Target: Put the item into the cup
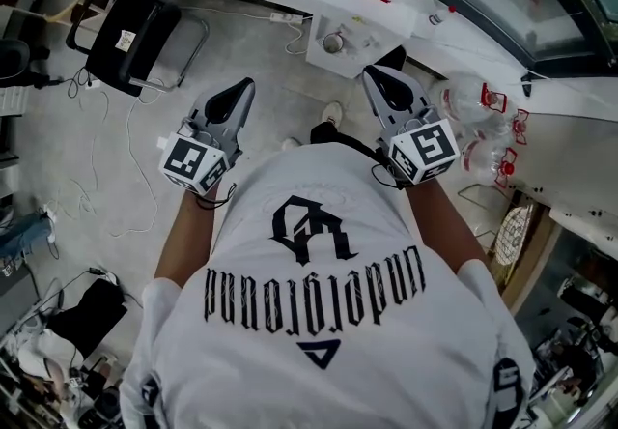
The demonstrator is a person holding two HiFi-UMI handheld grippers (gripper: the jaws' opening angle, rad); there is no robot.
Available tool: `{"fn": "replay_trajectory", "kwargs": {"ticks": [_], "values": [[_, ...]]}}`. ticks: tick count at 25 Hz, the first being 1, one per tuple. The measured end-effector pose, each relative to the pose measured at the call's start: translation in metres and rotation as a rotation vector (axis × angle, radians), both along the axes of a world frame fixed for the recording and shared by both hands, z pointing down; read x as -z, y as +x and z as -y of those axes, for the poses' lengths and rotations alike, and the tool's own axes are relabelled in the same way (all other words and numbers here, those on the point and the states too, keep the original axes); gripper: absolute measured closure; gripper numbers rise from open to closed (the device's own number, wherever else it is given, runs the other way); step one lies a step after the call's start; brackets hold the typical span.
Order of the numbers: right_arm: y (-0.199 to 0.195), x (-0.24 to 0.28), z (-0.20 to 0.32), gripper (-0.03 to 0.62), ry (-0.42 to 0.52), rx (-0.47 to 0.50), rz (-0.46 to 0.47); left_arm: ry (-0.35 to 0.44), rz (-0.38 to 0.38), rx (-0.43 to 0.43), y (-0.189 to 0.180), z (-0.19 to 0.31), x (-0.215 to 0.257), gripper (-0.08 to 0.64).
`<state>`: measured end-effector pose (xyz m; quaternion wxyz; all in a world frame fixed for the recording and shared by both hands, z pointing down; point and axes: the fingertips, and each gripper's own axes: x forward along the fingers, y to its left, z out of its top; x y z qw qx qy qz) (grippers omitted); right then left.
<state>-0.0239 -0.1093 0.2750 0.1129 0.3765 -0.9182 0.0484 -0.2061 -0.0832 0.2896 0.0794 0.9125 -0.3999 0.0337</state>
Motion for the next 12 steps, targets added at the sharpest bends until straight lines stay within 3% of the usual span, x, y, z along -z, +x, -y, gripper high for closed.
{"fn": "replay_trajectory", "kwargs": {"ticks": [12], "values": [[-0.006, 0.009, -0.019, 0.568, -0.002, 0.012, 0.001, 0.000, -0.034, -0.035, 0.008, -0.011, 0.010, 0.548]]}}
